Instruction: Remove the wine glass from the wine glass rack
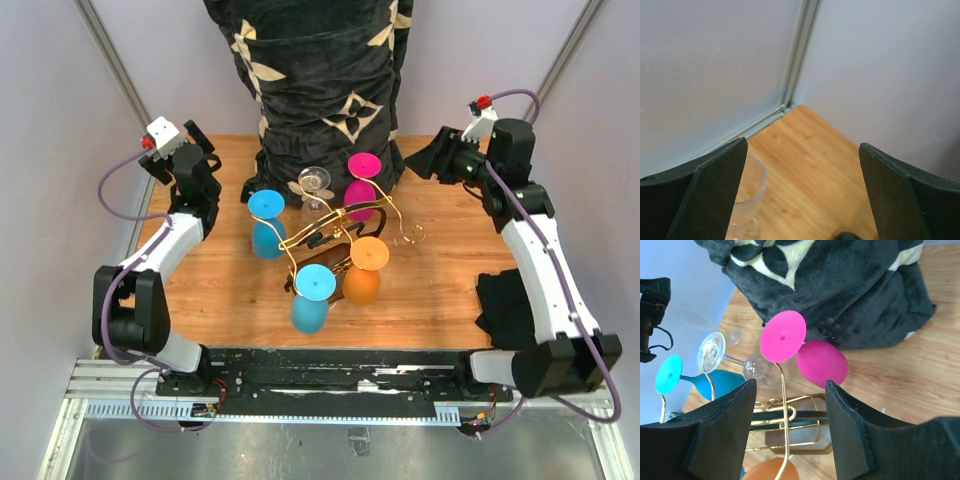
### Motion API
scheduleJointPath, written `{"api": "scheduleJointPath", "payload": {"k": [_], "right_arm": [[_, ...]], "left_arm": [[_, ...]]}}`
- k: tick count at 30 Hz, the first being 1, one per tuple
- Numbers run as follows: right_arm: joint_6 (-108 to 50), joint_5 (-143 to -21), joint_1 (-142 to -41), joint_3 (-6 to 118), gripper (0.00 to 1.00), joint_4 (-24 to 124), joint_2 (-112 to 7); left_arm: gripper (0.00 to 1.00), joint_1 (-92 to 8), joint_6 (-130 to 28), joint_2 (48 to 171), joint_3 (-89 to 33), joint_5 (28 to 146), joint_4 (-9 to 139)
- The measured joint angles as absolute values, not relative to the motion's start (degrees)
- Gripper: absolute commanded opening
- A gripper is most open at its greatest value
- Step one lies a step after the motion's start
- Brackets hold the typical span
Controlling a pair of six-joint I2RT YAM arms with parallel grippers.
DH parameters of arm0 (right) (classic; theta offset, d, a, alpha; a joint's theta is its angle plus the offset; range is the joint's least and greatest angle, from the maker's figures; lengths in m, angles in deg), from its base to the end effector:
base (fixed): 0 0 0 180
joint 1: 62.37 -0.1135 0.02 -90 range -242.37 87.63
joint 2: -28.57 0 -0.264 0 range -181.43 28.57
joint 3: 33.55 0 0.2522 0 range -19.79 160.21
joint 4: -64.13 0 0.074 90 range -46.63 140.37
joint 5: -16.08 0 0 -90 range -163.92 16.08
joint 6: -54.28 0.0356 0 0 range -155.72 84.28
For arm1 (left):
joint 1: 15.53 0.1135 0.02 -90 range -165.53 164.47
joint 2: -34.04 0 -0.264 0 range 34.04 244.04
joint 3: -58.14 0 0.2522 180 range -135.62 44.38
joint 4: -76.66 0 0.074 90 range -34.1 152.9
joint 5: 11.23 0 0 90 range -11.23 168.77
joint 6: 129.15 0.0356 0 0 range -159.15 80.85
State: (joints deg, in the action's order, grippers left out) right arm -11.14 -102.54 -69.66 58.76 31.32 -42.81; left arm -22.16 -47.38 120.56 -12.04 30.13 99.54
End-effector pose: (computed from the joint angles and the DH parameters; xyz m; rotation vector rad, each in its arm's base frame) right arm 0.2699 0.0517 0.4321 -0.0974 1.8282 0.8392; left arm 0.3437 -0.0130 0.3172 -0.7008 1.3364 0.4081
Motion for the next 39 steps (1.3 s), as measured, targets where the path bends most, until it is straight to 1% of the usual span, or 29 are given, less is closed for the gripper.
{"api": "scheduleJointPath", "payload": {"k": [4,6,12,17,21,27,33,38,39], "right_arm": [[-6.9,-107.6,-68.5,61.1,0.58,33.0,-49.1],[-5.4,-109.6,-68.5,62.9,0.55,33.4,-52.3],[-3.4,-112.9,-68.5,67.4,0.5,34.2,-59.0],[-3.3,-113.5,-68.6,69.9,0.49,34.2,-62.9],[-3.6,-113.6,-69.0,71.4,0.46,32.9,-65.5],[-4.0,-114.0,-71.0,71.8,0.42,32.3,-67.2],[-3.9,-115.7,-72.7,71.8,0.32,33.5,-68.3],[-3.8,-116.5,-73.2,71.8,0.31,33.9,-69.6],[-3.8,-116.5,-73.2,71.8,0.3,33.8,-69.9]], "left_arm": [[1.0,-23.5,-53.5,117.0,-18.4,32.1,88.2],[1.0,-24.2,-57.1,114.4,-20.4,33.3,82.2],[1.0,-24.8,-65.7,110.2,-24.6,37.1,67.4],[1.0,-26.0,-69.4,109.3,-25.3,40.1,59.1],[1.0,-26.7,-71.1,108.4,-26.1,42.7,54.7],[1.0,-27.3,-72.6,107.2,-30.6,46.4,50.6],[1.0,-27.4,-73.4,106.0,-32.2,49.0,48.4],[1.0,-27.4,-74.1,105.8,-32.3,50.8,47.1],[1.0,-27.4,-74.2,105.8,-32.3,51.2,46.9]]}}
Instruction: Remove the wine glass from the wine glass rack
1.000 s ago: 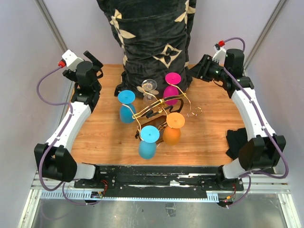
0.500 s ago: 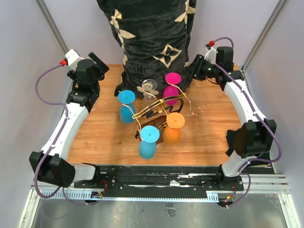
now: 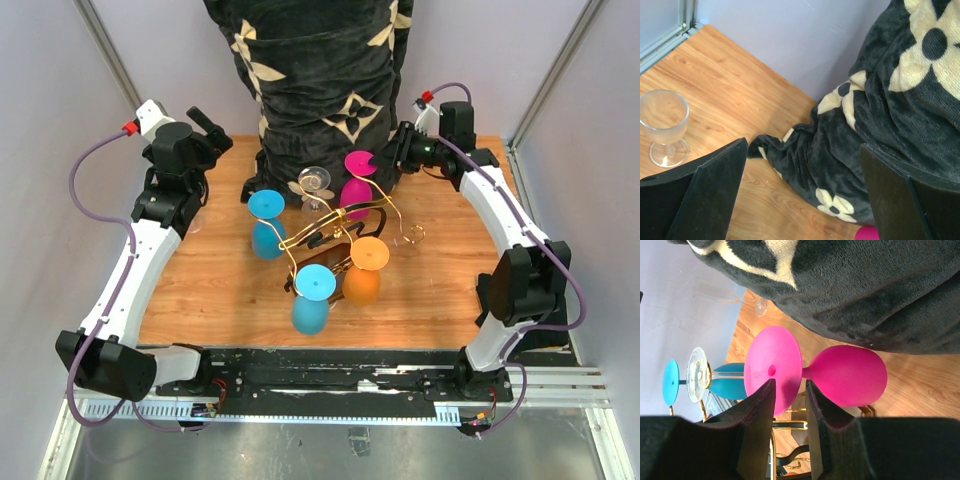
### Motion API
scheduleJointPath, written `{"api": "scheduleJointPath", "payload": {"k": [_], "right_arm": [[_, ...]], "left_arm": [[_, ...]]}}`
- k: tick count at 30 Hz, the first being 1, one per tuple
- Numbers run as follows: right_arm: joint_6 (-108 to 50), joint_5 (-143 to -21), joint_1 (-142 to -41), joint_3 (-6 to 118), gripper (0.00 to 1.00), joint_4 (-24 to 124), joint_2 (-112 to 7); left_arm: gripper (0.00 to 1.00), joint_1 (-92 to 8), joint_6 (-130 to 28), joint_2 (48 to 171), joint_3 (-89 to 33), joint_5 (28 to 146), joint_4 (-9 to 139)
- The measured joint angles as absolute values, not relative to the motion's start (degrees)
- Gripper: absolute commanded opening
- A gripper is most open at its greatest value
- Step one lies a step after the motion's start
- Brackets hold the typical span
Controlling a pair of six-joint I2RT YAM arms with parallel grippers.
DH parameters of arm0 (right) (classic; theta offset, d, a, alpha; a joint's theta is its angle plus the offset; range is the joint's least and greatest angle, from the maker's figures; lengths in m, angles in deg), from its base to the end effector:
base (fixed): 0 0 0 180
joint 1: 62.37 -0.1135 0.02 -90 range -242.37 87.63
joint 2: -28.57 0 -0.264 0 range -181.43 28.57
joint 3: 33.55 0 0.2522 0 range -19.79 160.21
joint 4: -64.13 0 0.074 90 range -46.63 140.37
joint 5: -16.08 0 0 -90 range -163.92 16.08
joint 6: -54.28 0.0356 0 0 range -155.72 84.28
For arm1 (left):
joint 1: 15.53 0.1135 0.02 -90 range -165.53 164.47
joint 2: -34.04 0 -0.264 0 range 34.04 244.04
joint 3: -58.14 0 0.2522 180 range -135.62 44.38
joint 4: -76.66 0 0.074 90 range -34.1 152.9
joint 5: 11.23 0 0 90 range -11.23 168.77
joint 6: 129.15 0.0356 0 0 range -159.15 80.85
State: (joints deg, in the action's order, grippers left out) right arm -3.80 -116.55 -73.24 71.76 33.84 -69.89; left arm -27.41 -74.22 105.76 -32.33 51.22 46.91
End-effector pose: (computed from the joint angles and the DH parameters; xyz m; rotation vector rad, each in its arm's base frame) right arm 0.3894 0.0993 0.3649 -0.1385 2.0628 1.2072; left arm 0.2770 -0.0415 0.4251 -0.6820 1.6052 -0.1769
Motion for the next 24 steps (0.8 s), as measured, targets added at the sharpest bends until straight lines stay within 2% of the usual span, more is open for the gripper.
{"api": "scheduleJointPath", "payload": {"k": [10,24], "right_arm": [[-3.0,-118.1,-73.2,71.8,0.01,35.3,-70.5],[3.8,-120.1,-73.2,70.7,0.01,44.5,-70.5]], "left_arm": [[0.99,-27.4,-75.4,105.8,-32.3,54.0,46.5],[0.97,-27.6,-75.8,104.3,-32.3,56.4,46.6]]}}
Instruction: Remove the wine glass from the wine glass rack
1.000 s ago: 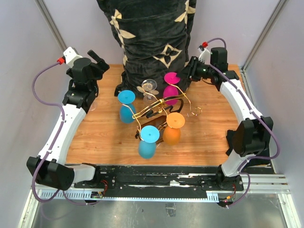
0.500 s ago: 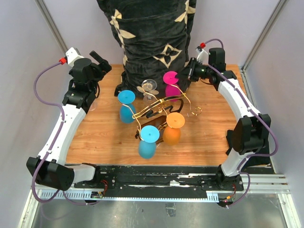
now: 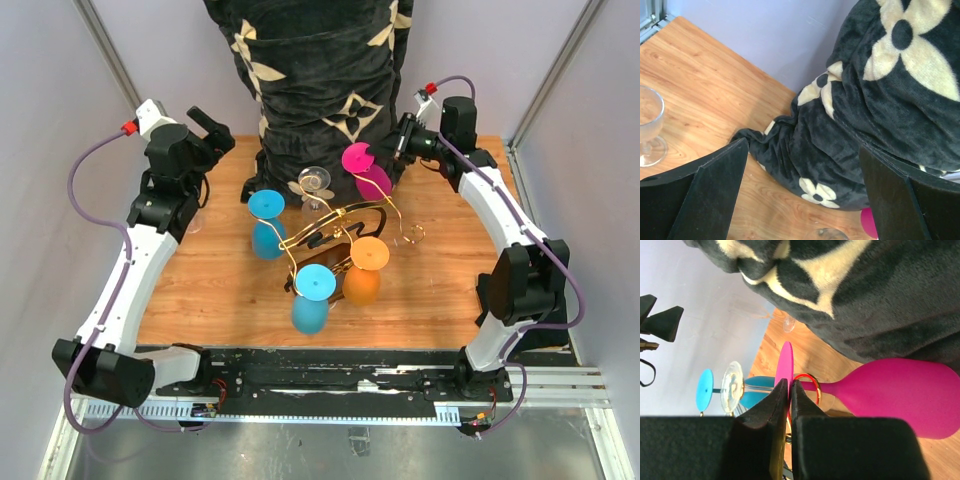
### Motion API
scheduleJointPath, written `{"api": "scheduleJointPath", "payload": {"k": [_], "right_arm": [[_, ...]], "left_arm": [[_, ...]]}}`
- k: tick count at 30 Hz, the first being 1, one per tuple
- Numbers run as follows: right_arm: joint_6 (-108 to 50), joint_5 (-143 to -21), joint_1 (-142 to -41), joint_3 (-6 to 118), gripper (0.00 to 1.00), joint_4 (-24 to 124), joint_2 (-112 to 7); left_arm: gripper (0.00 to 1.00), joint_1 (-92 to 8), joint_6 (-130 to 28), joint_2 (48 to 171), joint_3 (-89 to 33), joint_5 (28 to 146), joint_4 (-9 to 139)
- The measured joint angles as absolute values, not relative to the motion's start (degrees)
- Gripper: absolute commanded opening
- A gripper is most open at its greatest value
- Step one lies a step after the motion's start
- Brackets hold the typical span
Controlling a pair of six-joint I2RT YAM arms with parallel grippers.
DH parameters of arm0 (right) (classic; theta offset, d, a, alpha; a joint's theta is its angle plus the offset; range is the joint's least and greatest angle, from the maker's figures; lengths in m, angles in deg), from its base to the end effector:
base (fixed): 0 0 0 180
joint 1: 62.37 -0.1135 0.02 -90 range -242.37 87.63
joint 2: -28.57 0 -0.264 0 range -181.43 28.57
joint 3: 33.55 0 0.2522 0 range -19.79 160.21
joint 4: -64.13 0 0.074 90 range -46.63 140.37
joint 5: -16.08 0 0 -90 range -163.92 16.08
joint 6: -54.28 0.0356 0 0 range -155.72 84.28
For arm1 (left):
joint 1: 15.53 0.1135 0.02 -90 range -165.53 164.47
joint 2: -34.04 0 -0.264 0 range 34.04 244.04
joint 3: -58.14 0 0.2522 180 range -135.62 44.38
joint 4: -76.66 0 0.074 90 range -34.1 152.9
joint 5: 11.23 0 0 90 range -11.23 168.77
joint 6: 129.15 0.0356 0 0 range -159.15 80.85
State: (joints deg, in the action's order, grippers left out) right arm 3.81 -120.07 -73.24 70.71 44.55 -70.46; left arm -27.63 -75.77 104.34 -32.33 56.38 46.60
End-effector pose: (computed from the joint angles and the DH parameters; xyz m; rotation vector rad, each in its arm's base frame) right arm 0.3960 0.1022 0.3728 -0.1355 1.9510 1.3295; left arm 0.2698 -0.0440 0.4306 -0.6431 1.6154 -0.2855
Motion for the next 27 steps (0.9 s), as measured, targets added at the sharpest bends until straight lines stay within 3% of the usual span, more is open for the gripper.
{"api": "scheduleJointPath", "payload": {"k": [17,27], "right_arm": [[8.5,-126.9,-75.0,68.7,0.01,51.1,-71.1],[5.5,-127.3,-72.0,62.1,0.01,47.3,-63.3]], "left_arm": [[0.96,-27.6,-76.5,102.8,-32.1,57.3,48.2],[0.96,-27.6,-76.6,102.8,-32.1,57.8,48.2]]}}
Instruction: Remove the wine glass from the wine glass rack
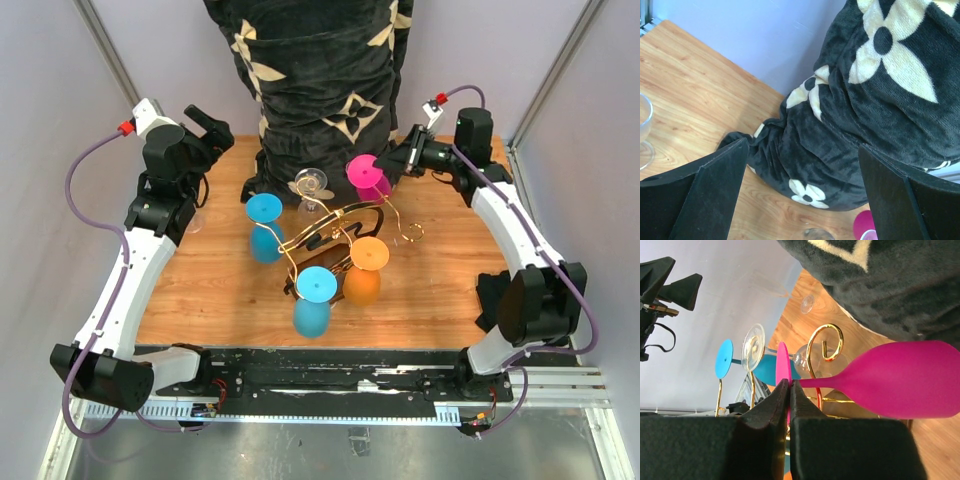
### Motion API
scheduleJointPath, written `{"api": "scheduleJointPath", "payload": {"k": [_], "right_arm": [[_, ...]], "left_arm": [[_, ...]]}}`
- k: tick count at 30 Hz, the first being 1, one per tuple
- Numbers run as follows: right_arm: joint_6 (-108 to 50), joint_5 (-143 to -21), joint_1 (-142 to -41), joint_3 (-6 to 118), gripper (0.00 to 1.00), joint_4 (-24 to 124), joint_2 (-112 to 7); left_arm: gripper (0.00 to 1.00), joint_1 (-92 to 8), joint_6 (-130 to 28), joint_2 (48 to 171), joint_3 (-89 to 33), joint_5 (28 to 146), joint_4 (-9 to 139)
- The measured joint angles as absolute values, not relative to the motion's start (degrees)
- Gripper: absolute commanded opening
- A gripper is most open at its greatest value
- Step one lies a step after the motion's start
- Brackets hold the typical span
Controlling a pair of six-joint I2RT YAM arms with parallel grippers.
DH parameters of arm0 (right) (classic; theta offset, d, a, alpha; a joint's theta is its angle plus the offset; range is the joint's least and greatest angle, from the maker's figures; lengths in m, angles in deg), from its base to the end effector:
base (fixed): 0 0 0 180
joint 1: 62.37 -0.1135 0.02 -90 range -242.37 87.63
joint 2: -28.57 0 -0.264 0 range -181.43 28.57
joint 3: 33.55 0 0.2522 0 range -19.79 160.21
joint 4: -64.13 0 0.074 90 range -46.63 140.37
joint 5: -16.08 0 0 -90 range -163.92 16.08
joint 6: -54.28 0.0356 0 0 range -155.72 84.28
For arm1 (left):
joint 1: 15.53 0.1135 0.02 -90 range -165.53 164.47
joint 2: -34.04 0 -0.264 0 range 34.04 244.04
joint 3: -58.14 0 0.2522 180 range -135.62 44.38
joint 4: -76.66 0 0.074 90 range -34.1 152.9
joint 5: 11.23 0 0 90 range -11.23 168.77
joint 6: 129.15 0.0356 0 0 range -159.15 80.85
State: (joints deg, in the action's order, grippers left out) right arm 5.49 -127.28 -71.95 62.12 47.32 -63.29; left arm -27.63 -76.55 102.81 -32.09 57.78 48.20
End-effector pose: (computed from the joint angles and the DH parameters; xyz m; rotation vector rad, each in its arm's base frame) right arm 0.3631 0.0902 0.3727 -0.2028 1.9384 1.4389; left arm 0.2623 -0.0432 0.4388 -0.6342 1.5731 -0.3384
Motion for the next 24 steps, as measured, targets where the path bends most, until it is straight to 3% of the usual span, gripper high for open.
{"api": "scheduleJointPath", "payload": {"k": [9,14,19,24], "right_arm": [[-4.2,-124.5,-68.1,69.2,0.01,34.2,-61.0],[-15.7,-116.0,-70.1,79.7,0.01,24.5,-60.8],[-37.9,-96.9,-87.2,84.4,0.01,20.6,-56.3],[-63.8,-82.6,-108.9,74.7,0.01,26.6,-49.1]], "left_arm": [[0.93,-27.6,-76.9,103.5,-33.3,60.1,47.5],[0.93,-27.7,-75.1,109.5,-43.5,65.7,43.8],[0.93,-27.7,-70.9,121.0,-61.5,73.9,38.3],[1.0,-27.7,-66.7,130.3,-74.0,81.6,32.7]]}}
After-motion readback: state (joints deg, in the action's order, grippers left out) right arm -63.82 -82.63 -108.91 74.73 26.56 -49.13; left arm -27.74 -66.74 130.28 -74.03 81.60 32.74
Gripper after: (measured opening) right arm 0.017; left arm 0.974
